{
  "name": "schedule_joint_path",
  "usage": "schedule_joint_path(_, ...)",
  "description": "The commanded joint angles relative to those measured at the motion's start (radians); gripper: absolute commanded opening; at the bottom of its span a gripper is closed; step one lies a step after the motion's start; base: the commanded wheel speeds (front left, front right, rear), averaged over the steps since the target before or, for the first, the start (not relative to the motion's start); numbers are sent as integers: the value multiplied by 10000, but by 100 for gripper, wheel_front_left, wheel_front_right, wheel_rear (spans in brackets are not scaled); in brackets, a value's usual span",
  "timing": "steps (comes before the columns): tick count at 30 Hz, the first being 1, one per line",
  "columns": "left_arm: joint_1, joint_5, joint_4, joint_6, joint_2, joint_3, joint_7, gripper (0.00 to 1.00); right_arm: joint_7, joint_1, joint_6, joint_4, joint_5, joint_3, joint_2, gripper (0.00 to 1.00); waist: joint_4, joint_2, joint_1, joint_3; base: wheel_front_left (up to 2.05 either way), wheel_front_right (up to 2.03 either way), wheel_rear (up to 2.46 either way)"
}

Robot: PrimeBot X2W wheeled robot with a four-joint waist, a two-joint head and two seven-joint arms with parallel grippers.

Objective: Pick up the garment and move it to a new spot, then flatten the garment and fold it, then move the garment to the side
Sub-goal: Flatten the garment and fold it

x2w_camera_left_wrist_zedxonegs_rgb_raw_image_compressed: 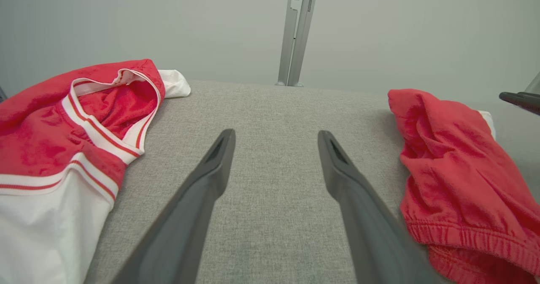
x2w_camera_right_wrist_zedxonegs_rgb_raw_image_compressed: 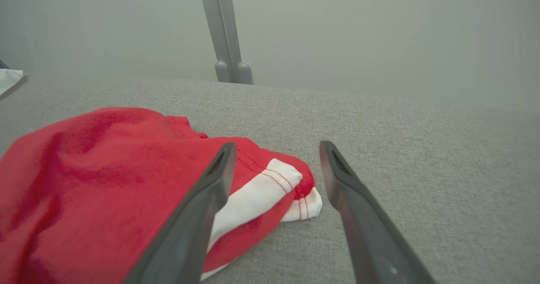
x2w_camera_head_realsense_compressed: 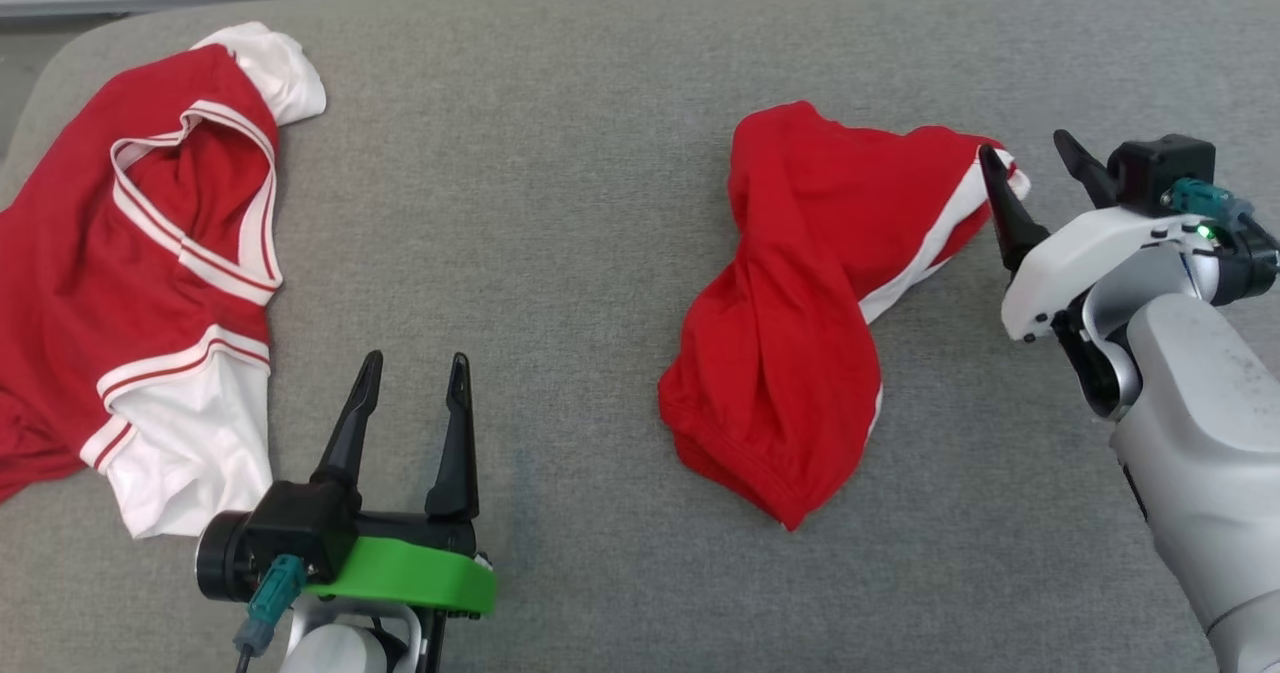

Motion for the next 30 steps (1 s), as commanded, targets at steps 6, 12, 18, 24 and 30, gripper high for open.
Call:
schedule_joint_path(6, -32, 501, 233, -530, -457, 637, -4, 100, 588, -838, -6, 1259, 730, 268, -465, 100, 958, 0, 0, 703, 0, 0, 0)
schedule_joint_path(12, 186, 765, 354, -784, -718, 1098, -4, 100, 707, -1075, -6, 1664, 1353, 733, -638, 100, 1039, 0, 0, 717, 0, 0, 0)
schedule_joint_path(18, 274, 969, 380, -945, -839, 1473, -4, 100, 453, -1189, -6, 1868, 1779, 1059, -801, 100, 935, 0, 0, 725, 0, 0, 0)
schedule_joint_path(24, 227, 1135, 405, -1050, -892, 1722, -4, 100, 349, -1178, -6, 1943, 2116, 1495, -856, 100, 840, 0, 0, 751, 0, 0, 0)
schedule_joint_path(30, 198, 1187, 421, -1075, -915, 1798, -4, 100, 236, -1271, -6, 1875, 2496, 1987, -879, 100, 796, 0, 0, 813, 0, 0, 0)
